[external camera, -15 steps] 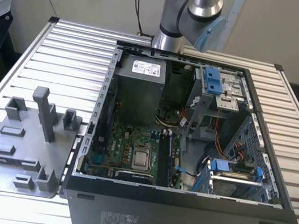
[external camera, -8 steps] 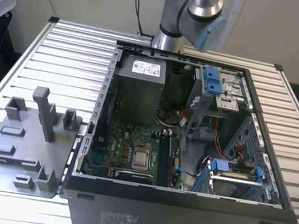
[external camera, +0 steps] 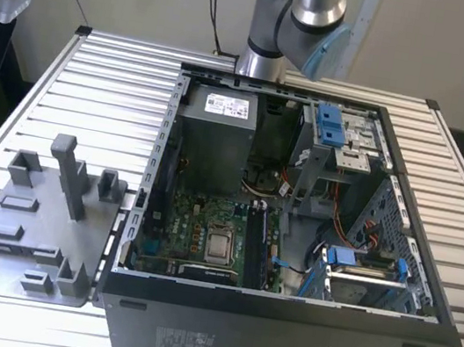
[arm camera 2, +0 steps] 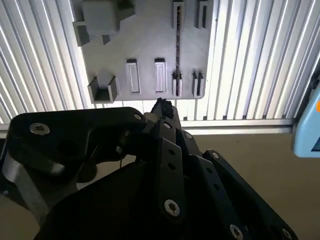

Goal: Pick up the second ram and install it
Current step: 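Pick up the second ram and move it above second insertion slot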

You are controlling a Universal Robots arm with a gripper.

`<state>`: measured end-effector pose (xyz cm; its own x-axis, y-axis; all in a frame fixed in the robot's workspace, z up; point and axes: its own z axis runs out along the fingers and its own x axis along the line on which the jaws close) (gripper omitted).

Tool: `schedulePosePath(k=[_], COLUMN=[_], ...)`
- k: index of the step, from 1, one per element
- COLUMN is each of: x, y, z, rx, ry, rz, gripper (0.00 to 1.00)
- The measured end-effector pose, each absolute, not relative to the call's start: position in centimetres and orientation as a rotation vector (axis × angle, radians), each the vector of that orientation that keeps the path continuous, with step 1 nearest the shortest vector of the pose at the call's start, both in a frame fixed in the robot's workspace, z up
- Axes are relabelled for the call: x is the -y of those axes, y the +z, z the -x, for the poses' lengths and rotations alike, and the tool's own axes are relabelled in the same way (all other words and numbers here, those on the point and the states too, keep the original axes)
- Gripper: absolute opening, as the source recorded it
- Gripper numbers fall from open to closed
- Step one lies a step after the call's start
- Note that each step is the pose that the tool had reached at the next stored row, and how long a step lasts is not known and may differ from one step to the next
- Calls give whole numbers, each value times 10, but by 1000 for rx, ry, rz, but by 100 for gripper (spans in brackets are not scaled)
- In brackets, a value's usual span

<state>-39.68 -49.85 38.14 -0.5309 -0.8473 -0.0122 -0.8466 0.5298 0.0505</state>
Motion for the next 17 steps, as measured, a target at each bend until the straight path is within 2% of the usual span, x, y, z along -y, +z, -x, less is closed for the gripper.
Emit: schedulePosePath(k=[17], x=[499], y=[379], z=[397], rx=[2497], ry=[-73], rz=[-1874], gripper=[11])
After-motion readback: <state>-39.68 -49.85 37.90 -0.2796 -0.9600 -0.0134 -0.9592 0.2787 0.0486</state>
